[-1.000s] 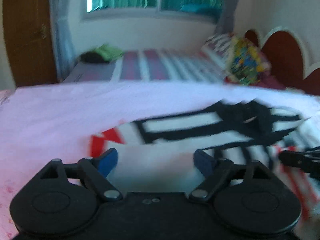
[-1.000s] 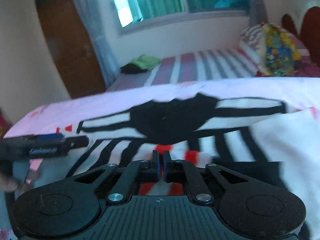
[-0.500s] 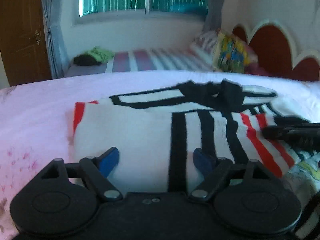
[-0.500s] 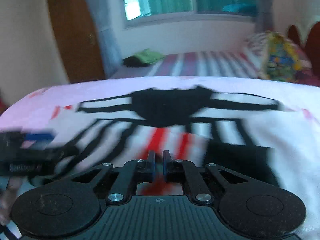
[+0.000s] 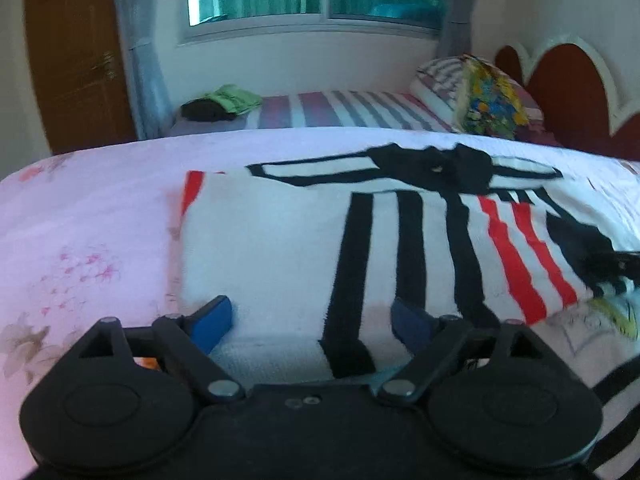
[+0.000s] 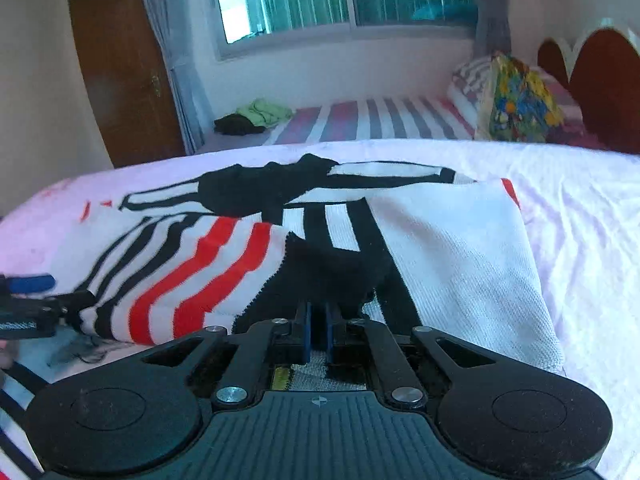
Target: Fold small clothes
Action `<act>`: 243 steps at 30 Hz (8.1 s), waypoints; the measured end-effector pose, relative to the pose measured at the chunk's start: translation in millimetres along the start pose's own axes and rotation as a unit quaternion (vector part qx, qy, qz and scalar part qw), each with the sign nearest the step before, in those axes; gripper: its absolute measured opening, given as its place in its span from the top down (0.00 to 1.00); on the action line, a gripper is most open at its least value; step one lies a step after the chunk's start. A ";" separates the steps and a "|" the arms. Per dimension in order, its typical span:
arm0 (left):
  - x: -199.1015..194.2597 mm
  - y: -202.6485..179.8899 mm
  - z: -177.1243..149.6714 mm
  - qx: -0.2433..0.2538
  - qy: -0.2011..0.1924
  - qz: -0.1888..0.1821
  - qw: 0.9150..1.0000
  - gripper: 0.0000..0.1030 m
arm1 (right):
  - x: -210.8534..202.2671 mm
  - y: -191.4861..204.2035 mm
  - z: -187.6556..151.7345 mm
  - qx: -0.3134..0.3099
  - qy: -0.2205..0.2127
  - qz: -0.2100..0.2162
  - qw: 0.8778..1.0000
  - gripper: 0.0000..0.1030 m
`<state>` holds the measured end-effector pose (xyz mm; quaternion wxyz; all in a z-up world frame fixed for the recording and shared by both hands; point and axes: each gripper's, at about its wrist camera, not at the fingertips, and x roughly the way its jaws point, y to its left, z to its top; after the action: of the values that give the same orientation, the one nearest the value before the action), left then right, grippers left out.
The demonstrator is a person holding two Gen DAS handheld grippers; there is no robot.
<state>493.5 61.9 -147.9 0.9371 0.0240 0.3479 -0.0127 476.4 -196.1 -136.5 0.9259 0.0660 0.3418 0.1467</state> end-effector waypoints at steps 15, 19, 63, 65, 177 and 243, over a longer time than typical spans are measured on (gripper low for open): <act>-48.8 -12.0 -27.4 -0.009 0.000 0.028 1.000 0.20 | -59.4 -44.0 -13.6 0.023 0.004 0.027 0.999 0.95; -79.5 -14.9 -57.6 -0.009 0.009 0.022 1.000 0.28 | -110.3 -42.9 -40.7 0.016 -0.028 -0.018 0.999 0.95; -188.7 49.1 -191.7 -0.266 0.078 -0.223 0.935 0.75 | -244.7 -51.4 -193.1 0.270 0.103 0.123 0.949 0.90; -187.3 55.4 -193.9 -0.266 0.084 -0.215 0.936 0.87 | -246.0 -54.4 -193.8 0.281 0.099 0.121 0.947 0.94; 85.3 37.5 88.9 -0.006 -0.003 -0.030 1.000 0.57 | 69.3 -115.8 70.8 0.038 0.014 -0.055 0.998 0.96; -66.8 -7.6 -32.4 0.044 -0.032 -0.042 0.998 0.43 | -73.5 -64.6 -34.0 0.059 -0.003 -0.107 0.993 0.69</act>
<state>421.4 56.5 -129.1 0.9443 0.0496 0.3180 -0.0683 415.7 -279.9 -131.6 0.9320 0.0836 0.3518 0.0262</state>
